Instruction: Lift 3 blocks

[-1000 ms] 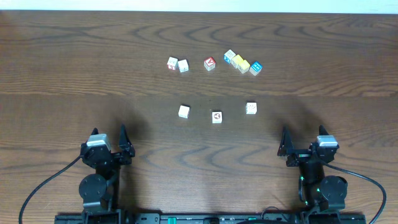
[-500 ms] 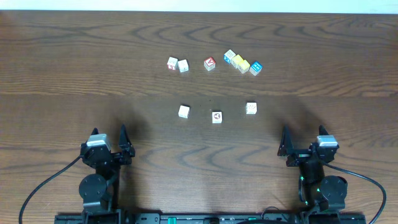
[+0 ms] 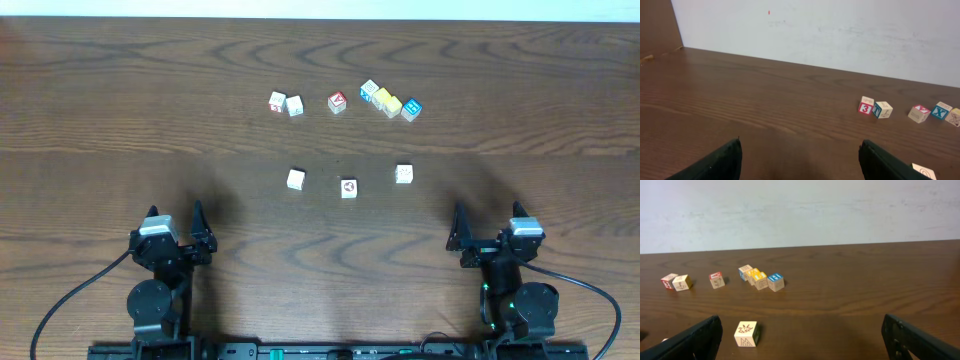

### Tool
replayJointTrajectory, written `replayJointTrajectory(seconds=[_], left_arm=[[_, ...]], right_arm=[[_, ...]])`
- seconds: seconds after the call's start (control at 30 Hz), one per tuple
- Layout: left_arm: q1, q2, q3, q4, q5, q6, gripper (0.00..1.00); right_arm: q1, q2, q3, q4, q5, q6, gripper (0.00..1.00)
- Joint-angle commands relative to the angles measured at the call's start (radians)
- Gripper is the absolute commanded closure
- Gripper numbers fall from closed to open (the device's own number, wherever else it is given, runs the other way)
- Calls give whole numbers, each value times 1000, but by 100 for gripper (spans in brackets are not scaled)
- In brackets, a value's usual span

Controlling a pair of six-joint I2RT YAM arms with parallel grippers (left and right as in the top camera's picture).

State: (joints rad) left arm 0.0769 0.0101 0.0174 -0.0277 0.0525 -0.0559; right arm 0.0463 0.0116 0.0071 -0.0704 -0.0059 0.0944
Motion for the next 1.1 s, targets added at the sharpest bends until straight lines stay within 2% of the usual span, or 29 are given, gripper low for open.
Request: replayJointTrajectory(seconds=[0.0, 1.0, 1.07], left_arm=[[5, -5, -13, -42, -19, -9, 25], [5, -5, -13, -42, -19, -9, 25], [5, -5, -13, -11, 14, -16, 25]], right_arm=[[-4, -6, -2, -5, 8, -10, 1], [-4, -6, -2, -5, 8, -11, 1], [-3, -6, -2, -5, 8, -10, 1]])
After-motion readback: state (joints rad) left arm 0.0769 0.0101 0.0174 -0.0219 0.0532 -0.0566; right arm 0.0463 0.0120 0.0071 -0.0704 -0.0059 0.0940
